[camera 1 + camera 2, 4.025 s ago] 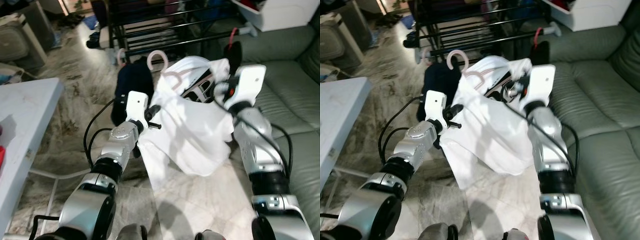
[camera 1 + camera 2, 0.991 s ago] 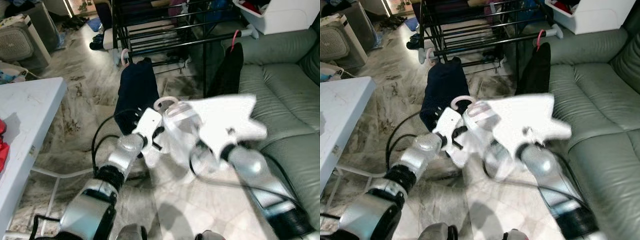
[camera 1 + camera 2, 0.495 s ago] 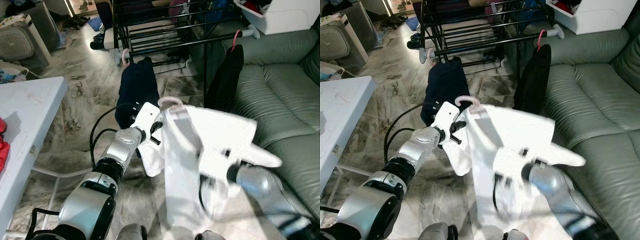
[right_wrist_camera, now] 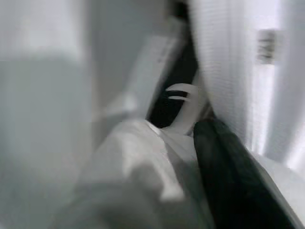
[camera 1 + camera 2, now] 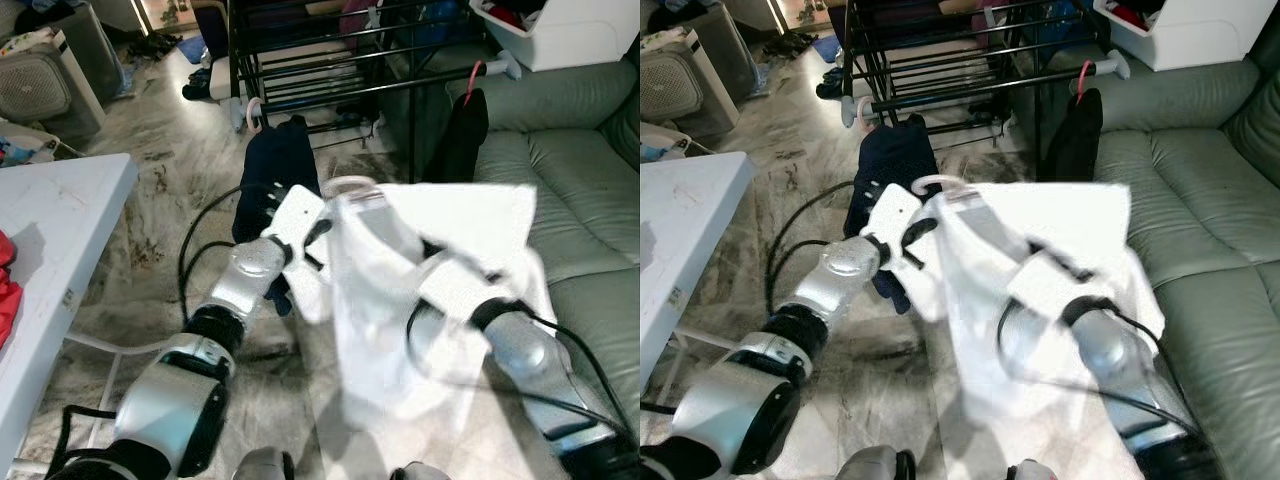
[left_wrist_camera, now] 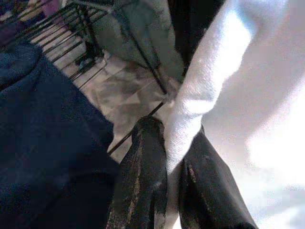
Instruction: Hang hanger
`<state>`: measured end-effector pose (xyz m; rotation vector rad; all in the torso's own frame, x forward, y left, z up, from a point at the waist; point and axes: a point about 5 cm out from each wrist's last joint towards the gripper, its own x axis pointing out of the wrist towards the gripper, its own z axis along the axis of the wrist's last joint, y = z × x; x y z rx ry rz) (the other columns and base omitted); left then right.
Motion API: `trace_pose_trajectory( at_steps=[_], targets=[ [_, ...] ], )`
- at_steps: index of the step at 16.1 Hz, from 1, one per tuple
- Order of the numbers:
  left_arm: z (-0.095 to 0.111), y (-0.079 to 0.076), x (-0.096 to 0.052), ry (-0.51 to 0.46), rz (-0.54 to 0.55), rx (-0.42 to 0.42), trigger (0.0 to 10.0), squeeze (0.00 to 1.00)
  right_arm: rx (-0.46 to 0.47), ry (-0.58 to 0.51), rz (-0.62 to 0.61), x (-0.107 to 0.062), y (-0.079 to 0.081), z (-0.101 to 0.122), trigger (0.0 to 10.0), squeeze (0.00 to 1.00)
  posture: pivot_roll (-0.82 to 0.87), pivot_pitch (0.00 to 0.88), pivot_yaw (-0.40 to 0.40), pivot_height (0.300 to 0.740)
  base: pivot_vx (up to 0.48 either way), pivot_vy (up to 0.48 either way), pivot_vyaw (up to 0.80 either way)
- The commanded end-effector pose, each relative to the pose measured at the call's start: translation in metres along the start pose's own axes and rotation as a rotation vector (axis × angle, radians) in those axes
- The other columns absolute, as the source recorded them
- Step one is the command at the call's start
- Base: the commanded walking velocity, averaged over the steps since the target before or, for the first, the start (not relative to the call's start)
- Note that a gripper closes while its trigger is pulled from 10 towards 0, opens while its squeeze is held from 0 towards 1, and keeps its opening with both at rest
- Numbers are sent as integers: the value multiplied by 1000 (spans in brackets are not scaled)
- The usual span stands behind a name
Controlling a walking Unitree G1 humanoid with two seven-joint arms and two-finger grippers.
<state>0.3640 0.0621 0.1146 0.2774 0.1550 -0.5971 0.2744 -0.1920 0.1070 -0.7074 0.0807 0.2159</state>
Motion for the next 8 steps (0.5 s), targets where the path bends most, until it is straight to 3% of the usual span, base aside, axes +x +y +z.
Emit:
trace_pose_trajectory(
  at_steps=[1,2,4,5,6,7,8],
  targets=[
    [27,20,-2,-147,107,-46,10000,0,96,94,-87,-6,-1,-20,10000,1000,-74,14,113,740,0,0,0],
    [27,21,-2,-152,114,-53,10000,0,157,65,-189,-7,-4,-17,10000,1000,-74,14,113,740,0,0,0],
    [25,25,-2,-140,132,-46,10000,0,195,48,-245,-7,-3,-14,10000,1000,-75,19,114,740,0,0,0],
    [24,30,-3,-123,159,-63,10000,0,273,73,-265,-7,1,-15,10000,1000,-75,19,114,740,0,0,0],
    [23,34,-3,-114,189,-76,10000,0,276,84,-212,-7,10,-16,10000,1000,-75,19,115,740,0,0,0],
    [24,38,-4,-112,216,-91,10000,0,218,81,-2,-6,31,-16,10000,1000,-73,22,115,740,0,0,0],
    [25,37,-3,-126,207,-113,10000,0,251,-3,69,-7,37,-7,10000,1000,-73,22,115,740,0,0,0]
  ],
)
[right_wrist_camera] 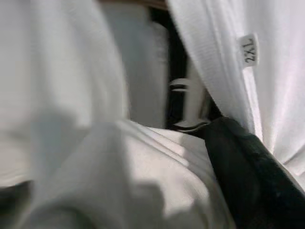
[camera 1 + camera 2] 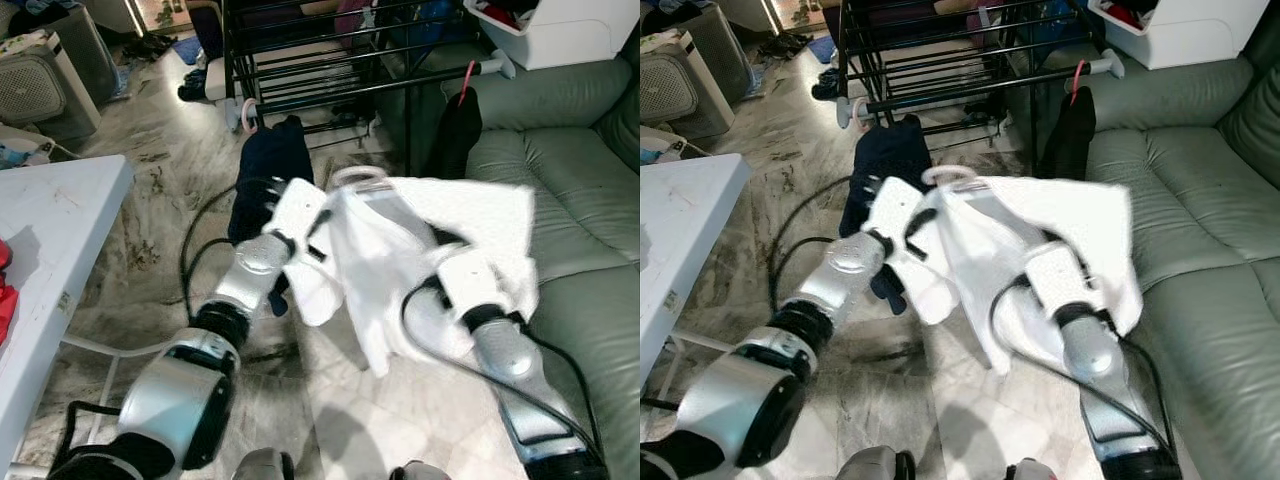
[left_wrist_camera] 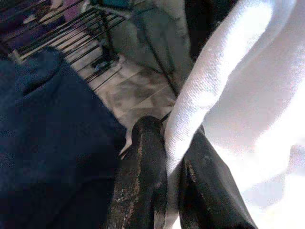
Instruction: Hang hanger
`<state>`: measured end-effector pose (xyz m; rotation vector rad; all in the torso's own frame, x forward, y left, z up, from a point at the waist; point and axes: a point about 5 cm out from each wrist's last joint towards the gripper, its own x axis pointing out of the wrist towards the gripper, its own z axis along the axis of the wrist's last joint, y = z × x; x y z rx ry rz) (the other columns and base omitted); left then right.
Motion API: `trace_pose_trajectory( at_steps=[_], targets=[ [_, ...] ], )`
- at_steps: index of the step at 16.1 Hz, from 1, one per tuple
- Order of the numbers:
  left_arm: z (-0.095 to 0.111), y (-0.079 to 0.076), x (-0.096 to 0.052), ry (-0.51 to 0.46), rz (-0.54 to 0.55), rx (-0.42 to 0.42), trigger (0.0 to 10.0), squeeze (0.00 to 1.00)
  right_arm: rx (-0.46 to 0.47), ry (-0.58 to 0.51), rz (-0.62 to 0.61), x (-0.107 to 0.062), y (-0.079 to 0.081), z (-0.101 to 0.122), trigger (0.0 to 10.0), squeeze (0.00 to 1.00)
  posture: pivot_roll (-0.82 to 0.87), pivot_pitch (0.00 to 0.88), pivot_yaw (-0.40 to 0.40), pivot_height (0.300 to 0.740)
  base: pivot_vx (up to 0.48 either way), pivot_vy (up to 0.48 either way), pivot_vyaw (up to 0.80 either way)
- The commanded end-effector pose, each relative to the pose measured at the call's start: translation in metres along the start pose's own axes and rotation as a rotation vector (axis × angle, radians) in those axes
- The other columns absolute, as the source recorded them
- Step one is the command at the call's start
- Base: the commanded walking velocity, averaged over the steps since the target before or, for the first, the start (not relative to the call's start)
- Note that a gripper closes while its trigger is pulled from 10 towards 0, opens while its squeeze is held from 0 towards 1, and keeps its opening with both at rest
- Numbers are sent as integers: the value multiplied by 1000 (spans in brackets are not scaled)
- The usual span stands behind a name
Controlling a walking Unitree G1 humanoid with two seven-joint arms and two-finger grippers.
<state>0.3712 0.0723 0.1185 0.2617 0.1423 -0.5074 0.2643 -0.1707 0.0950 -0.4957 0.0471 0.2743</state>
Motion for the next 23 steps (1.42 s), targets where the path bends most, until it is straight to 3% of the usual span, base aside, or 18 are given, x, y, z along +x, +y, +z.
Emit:
trace_pose_trajectory(
  at_steps=[1,2,3,4,6,8,9,11,12,13,17,18,19,20,21,23],
  targets=[
    [24,19,0,-114,81,-92,10000,0,-16,-24,216,-8,24,-3,10000,1000,-77,25,119,740,0,0,0],
    [21,14,1,-102,54,-74,10000,0,-61,-45,326,-13,30,-1,10000,1000,-80,25,121,740,0,0,0],
    [19,11,1,-94,32,-59,10000,0,-18,-55,351,-14,30,1,10000,1000,-80,25,121,740,0,0,0],
    [18,9,1,-92,20,-54,10000,0,-61,-84,320,-12,23,7,10000,1000,-80,25,121,740,0,0,0],
    [19,5,2,-105,-7,-70,10000,0,-11,-131,326,-9,21,15,10000,1000,-80,27,120,740,0,0,0],
    [16,-5,2,-89,-85,-33,10000,0,-300,-164,295,-3,15,14,10000,1000,-74,27,119,740,0,0,0],
    [16,-7,2,-85,-97,-29,10000,0,-422,-186,158,3,-5,17,10000,1000,-72,26,120,740,0,0,0],
    [15,-2,2,-77,-49,-47,10000,0,-487,-214,-64,5,-35,26,10000,1000,-74,25,120,740,0,0,0],
    [16,3,2,-80,-4,-53,10000,0,-495,-204,-103,4,-39,25,10000,1000,-74,25,120,740,0,0,0],
    [20,19,1,-104,127,-106,10000,0,-526,-146,-219,-1,-51,16,10000,1000,-75,26,119,740,0,0,0],
    [26,39,-3,-141,248,-185,10000,0,-605,-75,-455,-12,-78,4,10000,1000,-73,26,126,740,0,0,0],
    [22,39,-2,-116,249,-252,10000,0,-451,-127,-363,-8,-66,4,10000,988,-73,26,126,740,0,0,0],
    [22,38,-2,-116,245,-245,10000,0,-370,-139,-324,-6,-60,4,10000,929,-73,26,126,740,0,0,0],
    [23,38,-2,-120,247,-235,10000,0,-261,-135,-306,-4,-54,2,10000,761,-71,23,125,740,0,0,0],
    [22,38,-2,-123,259,-247,10000,0,-190,-132,-321,-3,-56,2,10000,600,-71,23,125,740,0,0,0],
    [21,39,-2,-115,269,-239,10000,0,-171,-134,-327,-4,-60,3,10000,592,-70,19,122,740,0,0,0]
  ],
)
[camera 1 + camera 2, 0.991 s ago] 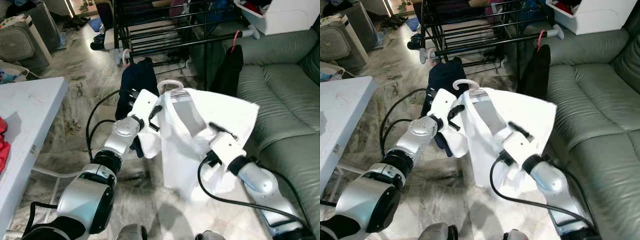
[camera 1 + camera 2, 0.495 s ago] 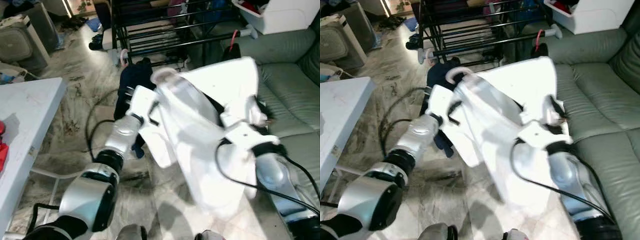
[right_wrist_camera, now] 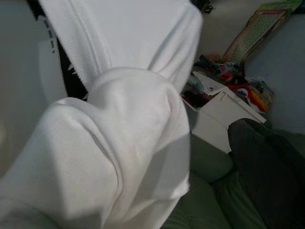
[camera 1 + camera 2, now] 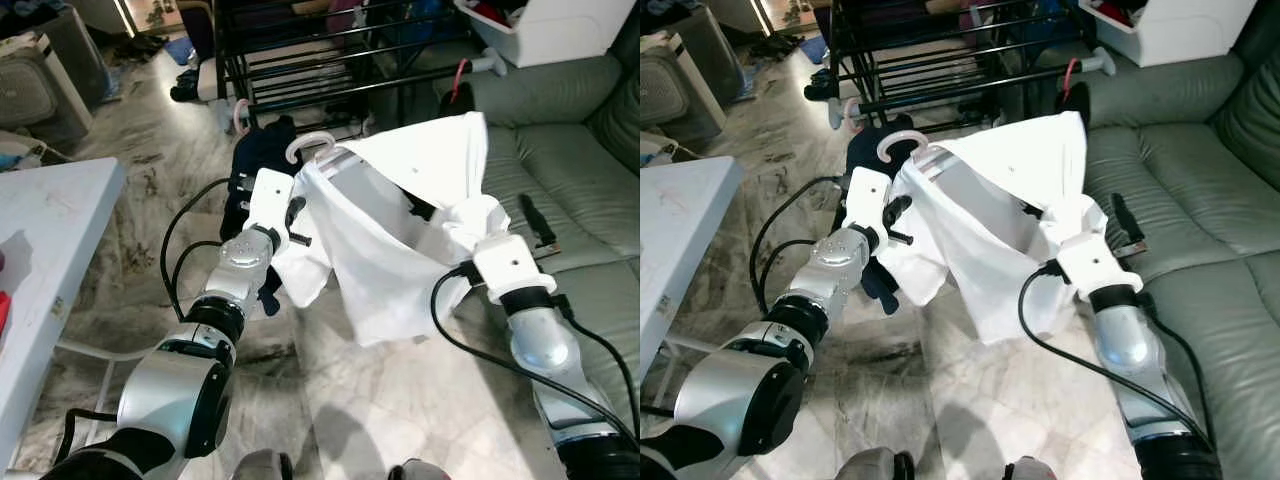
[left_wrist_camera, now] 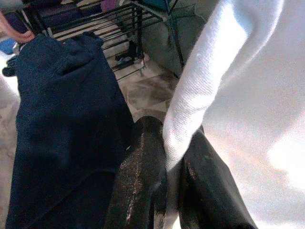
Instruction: Hang hanger
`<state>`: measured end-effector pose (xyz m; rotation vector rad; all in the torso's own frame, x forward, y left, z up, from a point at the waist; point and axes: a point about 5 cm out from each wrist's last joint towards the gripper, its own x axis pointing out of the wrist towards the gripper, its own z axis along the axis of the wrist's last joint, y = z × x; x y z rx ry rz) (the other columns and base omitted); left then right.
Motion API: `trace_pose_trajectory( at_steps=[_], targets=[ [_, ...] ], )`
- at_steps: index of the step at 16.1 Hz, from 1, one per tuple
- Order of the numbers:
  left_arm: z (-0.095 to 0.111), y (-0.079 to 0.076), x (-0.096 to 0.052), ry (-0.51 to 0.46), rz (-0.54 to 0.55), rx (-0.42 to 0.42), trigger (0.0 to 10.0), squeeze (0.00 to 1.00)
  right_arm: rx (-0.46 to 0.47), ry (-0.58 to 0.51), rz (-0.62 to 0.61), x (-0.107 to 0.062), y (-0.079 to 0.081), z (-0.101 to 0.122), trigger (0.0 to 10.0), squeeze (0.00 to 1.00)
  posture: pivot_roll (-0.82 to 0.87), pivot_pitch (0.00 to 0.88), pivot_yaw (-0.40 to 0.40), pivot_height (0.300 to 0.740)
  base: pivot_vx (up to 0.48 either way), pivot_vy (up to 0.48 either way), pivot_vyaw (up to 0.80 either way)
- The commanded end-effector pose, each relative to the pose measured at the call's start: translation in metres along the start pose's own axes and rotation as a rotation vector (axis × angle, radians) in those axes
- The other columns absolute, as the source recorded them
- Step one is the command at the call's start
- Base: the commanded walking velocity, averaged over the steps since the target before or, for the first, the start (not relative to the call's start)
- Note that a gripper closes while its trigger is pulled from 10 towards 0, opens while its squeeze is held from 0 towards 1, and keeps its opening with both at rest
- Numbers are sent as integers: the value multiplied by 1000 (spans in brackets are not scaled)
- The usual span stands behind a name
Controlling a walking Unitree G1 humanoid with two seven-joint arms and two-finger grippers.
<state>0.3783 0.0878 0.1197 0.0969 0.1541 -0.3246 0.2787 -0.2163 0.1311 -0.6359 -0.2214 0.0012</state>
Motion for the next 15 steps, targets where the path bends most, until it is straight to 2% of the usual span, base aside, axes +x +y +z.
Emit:
trace_pose_trajectory(
  at_steps=[1,3,4,5,6,7,8,9,10,11,13,14,15],
  targets=[
    [26,17,3,-107,91,-78,10000,0,129,66,14,-1,-2,-7,10000,4,-70,19,122,740,0,0,0],
    [29,17,3,-129,91,-91,10000,0,259,89,75,-1,0,-8,10000,0,-75,18,123,740,0,0,0],
    [37,18,3,-171,111,-86,10000,0,362,261,257,-9,11,-25,10000,0,-75,18,123,740,0,0,0],
    [39,19,3,-182,114,-86,10000,0,394,302,284,-13,11,-30,10000,0,-75,18,123,740,0,0,0],
    [41,20,3,-200,115,-89,10000,0,527,328,273,-17,7,-33,10000,0,-79,19,124,740,0,0,0],
    [41,21,3,-202,122,-89,10000,0,724,377,179,-20,-1,-42,10000,0,-79,19,124,740,0,0,0],
    [41,21,3,-202,122,-90,10000,0,850,370,123,-20,-3,-42,10000,0,-86,20,126,740,0,0,0],
    [41,20,3,-204,121,-92,10000,0,1064,342,87,-20,1,-37,10000,0,-88,20,127,740,0,0,0],
    [41,18,3,-207,117,-94,10000,0,1250,304,110,-21,8,-29,10000,0,-88,20,127,740,0,0,0],
    [40,16,3,-207,110,-89,10000,0,1315,292,145,-24,15,-25,10000,0,-88,20,127,740,0,0,0],
    [42,15,3,-222,103,-63,10000,0,1342,298,232,-28,25,-20,10000,0,-88,20,127,740,0,0,0],
    [42,18,2,-224,108,-52,10000,0,1220,330,265,-29,28,-21,10000,0,-79,19,128,740,0,0,0],
    [44,21,2,-232,122,-39,10000,0,1046,374,255,-30,26,-27,10000,0,-79,19,128,740,0,0,0]
  ],
)
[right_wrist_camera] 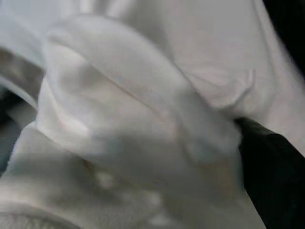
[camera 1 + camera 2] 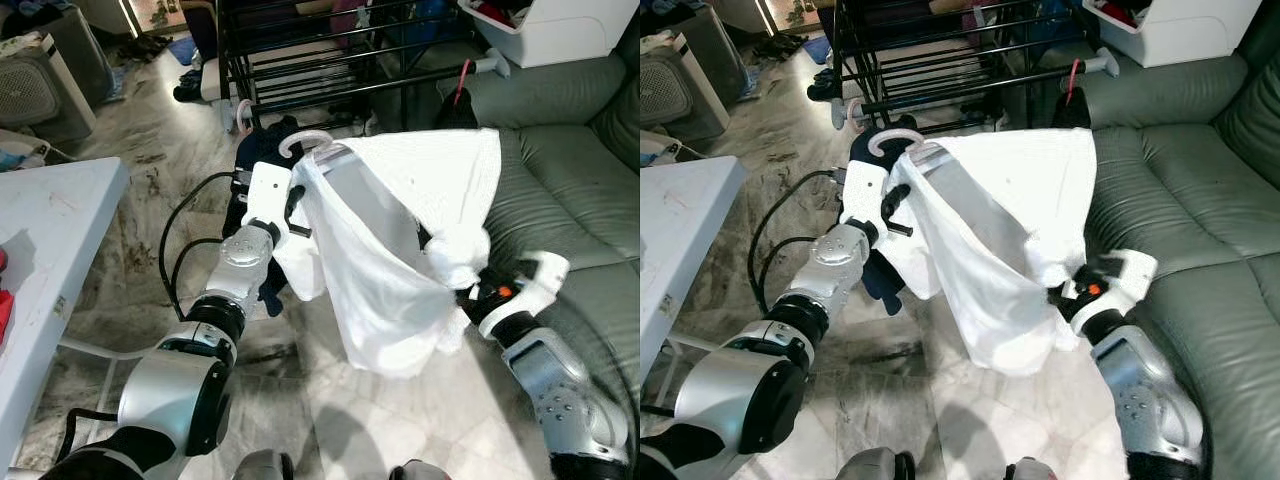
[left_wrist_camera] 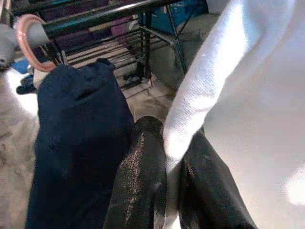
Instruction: Hang hanger
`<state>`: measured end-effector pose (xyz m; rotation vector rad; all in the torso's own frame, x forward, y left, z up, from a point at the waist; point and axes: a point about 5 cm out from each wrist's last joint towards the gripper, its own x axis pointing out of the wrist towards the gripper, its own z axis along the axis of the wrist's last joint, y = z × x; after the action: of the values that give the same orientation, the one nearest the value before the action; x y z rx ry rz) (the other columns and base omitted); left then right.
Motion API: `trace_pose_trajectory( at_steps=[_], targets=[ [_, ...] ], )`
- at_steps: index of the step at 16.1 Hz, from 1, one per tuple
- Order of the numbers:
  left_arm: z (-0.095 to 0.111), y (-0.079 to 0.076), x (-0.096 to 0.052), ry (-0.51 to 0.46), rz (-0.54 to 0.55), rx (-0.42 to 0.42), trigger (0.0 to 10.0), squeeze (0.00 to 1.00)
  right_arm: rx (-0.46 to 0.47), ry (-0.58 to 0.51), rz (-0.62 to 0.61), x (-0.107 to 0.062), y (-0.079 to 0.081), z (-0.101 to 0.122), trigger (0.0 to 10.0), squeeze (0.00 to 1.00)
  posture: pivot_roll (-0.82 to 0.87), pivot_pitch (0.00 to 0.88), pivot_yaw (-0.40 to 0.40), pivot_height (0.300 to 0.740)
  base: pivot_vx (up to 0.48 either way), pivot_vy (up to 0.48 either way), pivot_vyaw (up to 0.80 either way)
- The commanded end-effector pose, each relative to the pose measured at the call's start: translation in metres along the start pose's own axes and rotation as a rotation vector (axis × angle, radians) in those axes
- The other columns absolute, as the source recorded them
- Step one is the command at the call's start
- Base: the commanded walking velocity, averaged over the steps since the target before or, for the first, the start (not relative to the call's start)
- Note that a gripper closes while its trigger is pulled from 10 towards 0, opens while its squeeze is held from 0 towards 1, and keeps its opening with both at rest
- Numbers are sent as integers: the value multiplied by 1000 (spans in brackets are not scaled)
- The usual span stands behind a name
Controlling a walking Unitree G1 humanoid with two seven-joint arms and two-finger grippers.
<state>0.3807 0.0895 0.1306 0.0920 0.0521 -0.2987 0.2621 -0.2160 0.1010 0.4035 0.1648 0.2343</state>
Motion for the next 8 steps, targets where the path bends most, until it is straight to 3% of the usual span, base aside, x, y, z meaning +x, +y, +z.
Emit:
trace_pose_trajectory(
  at_steps=[1,5,8],
  targets=[
    [34,22,5,-142,105,-45,10000,0,-75,60,-87,-6,-7,-11,10000,0,-81,19,127,740,0,0,0],
    [35,26,6,-143,131,-41,10000,0,-70,144,-64,-23,-3,-25,10000,0,-84,20,126,740,0,0,0],
    [36,32,6,-137,147,-33,10000,0,-96,125,73,-42,3,-21,10000,0,-93,23,131,740,0,0,0]
  ],
)
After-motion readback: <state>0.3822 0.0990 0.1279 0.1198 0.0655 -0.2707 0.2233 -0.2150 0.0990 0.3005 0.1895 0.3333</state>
